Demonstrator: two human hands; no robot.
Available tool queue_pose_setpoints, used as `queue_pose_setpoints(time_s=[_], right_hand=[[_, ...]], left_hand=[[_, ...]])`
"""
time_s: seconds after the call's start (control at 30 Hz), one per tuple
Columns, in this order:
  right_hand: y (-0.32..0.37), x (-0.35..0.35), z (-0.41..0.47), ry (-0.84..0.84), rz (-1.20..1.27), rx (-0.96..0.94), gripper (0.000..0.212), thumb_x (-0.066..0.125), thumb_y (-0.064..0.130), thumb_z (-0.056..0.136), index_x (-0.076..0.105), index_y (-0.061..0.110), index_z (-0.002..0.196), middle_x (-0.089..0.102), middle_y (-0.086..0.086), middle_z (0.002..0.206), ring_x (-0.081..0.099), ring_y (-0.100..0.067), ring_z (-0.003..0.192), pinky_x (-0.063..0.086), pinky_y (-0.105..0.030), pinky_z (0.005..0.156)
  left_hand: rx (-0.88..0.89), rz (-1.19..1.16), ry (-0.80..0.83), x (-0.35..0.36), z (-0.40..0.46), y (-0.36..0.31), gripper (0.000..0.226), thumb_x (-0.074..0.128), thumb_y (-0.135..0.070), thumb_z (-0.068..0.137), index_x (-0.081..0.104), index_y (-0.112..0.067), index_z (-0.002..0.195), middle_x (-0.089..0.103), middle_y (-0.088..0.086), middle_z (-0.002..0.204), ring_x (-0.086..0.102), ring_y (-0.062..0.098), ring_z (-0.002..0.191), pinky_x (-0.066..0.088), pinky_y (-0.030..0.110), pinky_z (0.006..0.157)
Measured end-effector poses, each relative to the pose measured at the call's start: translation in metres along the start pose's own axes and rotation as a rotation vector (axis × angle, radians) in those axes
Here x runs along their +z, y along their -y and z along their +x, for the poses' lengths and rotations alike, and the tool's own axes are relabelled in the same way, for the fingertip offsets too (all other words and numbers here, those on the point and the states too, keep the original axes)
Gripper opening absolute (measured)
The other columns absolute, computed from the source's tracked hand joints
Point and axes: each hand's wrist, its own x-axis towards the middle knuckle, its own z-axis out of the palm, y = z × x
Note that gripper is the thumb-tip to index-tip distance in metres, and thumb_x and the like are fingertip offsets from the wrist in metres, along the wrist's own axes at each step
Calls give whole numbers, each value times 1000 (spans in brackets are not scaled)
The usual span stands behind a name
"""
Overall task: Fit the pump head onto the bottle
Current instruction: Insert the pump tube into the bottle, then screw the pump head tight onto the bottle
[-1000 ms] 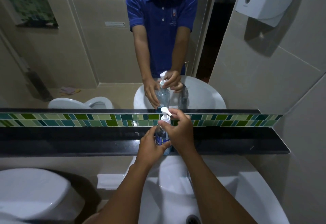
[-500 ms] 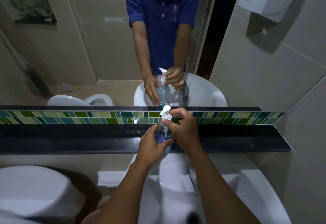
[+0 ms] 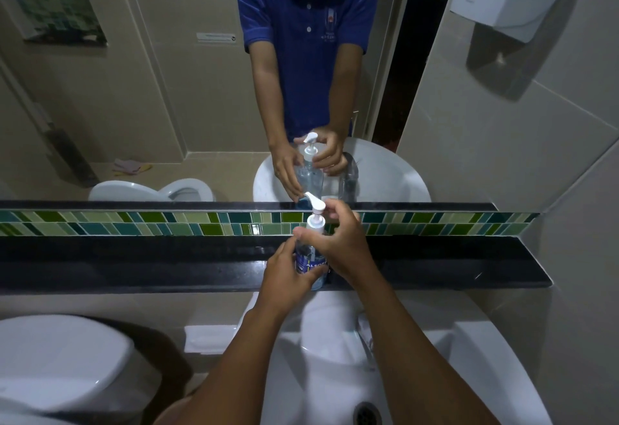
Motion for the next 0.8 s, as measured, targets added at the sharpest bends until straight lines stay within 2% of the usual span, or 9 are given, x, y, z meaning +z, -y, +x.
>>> queue_pose_setpoints(time_s=[0.1,0.2,0.27,0.37,0.47,0.6,0.63,0.7,0.8], right_hand=[[-4,0,-2,18,-4,-31,40,66,36,81,74,18,115,67,-11,114,66,-23,103,57,-41,90],[-3,-3,0,-86,-26,2,35,85,38,69,67,23,95,70,-1,101,66,-22,100,58,-44,86],[-3,-5,1,-46,-28,30,47,87,42,64,62,29,102,60,7,107,57,-21,111,54,-41,92],[-6,-5,1,38,11,-16,49,73,46,70,70,31,116,62,-5,119,61,-22,113,57,-46,94],[-5,-5,-1,-33,23,3,53,80,48,61,66,27,108,65,-10,117,63,-18,104,57,-33,88],[-7,-4,-1,85,111,-17,57,77,22,78,60,26,132,65,-6,129,63,-19,118,56,-31,95],[-9,-3,-1,78,102,-21,56,76,19,80,61,27,133,64,-9,129,64,-16,117,55,-24,95],[-8,-3,-3,22,65,4,59,82,20,76,61,27,130,59,-10,126,58,-5,110,45,-3,87],[-9,-4,-4,58,60,0,63,75,28,78,55,30,137,53,-7,128,53,-8,116,42,0,84]], left_hand=[[4,5,-17,1,1,1,68,85,-39,69,55,-30,130,65,-7,125,62,13,111,53,39,97],[-2,11,-5,1,1,1,70,84,-42,69,53,-32,131,65,-8,125,62,12,111,54,40,97],[-6,5,0,1,1,0,70,84,-43,69,53,-33,131,65,-9,125,62,12,111,54,40,96],[-11,4,-16,1,0,-2,68,85,-41,68,56,-29,128,66,-7,122,63,12,109,54,40,95],[-13,18,-19,1,0,-3,68,85,-39,70,56,-28,130,66,-7,122,62,12,109,53,36,95],[-26,7,-9,1,0,-4,70,85,-37,70,54,-29,132,65,-5,126,61,13,110,54,37,95],[-28,8,-9,1,0,-4,69,85,-37,70,55,-29,131,65,-5,126,61,12,109,54,36,95],[-20,8,-7,1,-1,-4,68,85,-38,70,55,-31,130,66,-6,124,61,10,107,54,36,94],[-16,13,-6,2,-2,-5,66,84,-38,71,54,-30,130,66,-7,123,62,11,106,54,35,94]])
